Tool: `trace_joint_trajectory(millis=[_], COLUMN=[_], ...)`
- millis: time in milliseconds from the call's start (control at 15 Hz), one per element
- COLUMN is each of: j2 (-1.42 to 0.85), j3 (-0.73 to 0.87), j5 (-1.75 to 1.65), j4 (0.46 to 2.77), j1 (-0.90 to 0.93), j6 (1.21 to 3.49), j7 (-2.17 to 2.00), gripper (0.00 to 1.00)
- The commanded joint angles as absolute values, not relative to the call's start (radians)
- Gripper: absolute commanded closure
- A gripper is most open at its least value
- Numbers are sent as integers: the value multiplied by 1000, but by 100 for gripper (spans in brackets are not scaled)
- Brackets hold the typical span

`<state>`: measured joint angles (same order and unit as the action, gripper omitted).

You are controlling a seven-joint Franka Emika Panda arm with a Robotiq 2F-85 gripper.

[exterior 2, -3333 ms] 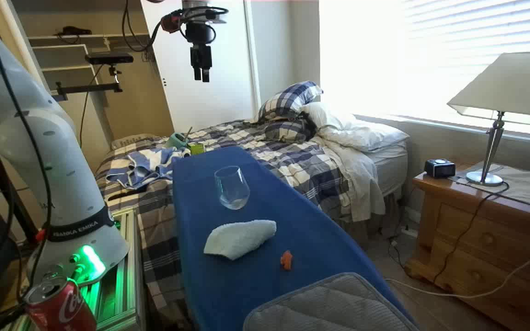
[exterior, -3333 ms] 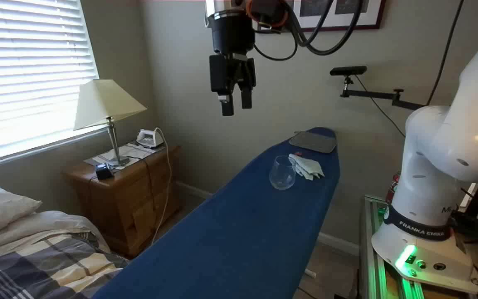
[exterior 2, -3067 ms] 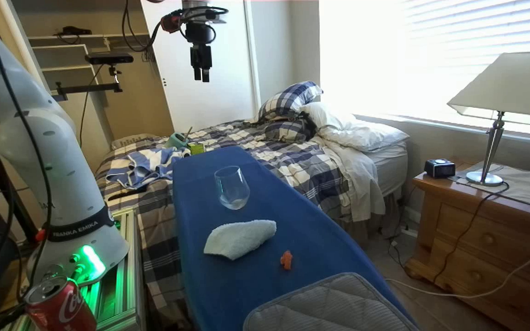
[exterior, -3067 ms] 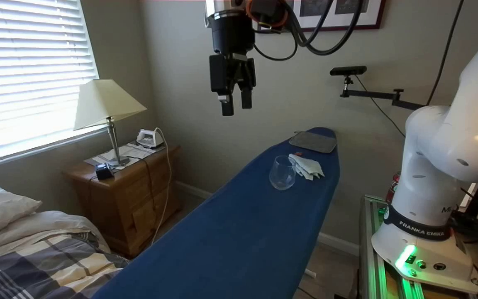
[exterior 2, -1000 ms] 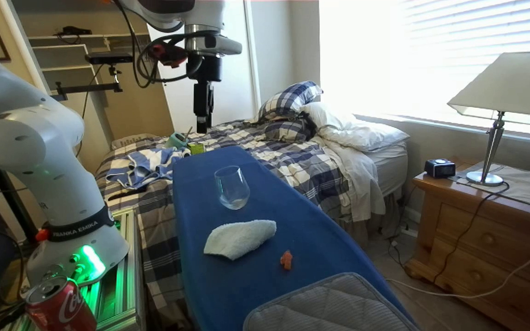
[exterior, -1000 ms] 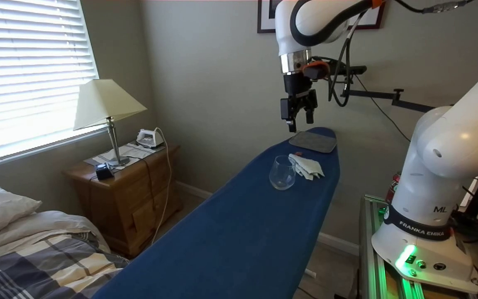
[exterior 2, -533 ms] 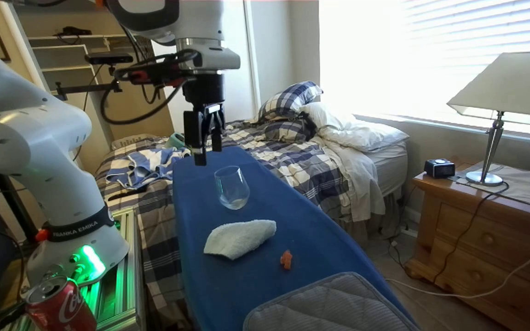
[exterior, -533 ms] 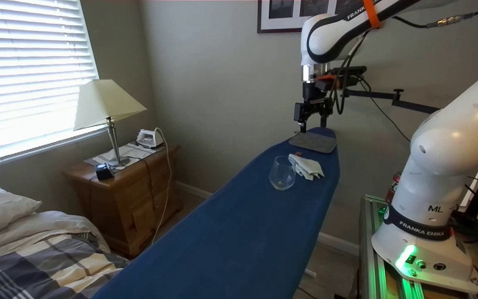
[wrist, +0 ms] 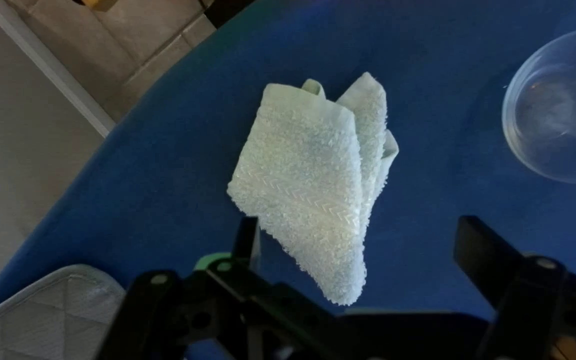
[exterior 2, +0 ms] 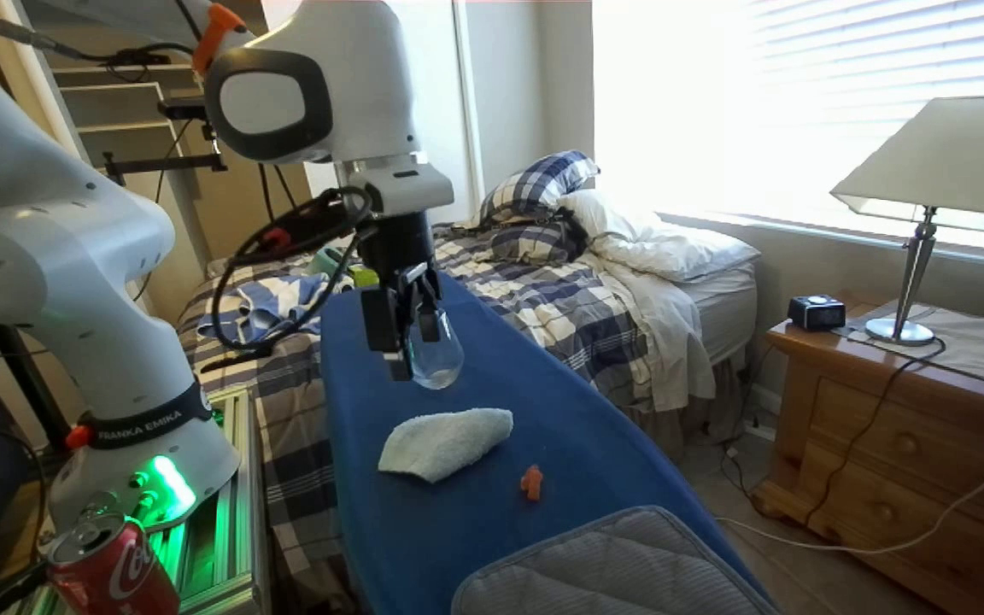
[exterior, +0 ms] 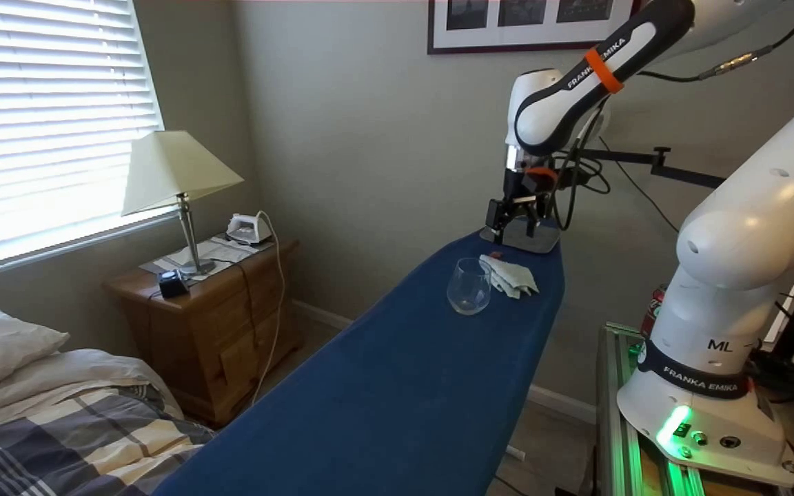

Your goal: Put the small blue towel inside the glass cup

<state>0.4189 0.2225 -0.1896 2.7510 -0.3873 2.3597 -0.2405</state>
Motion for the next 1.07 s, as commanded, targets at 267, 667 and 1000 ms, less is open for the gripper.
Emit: trace_joint_trajectory(millis=[267,667,1000], j2=[239,152,106], j3=[220,234,242], j5=[-220,-216,-199], j4=[2746,2743,2739], j1=[-399,-390,-378], j6=[2506,2573,2620], j7=[-244,-237,-225], gripper=[0,0,32])
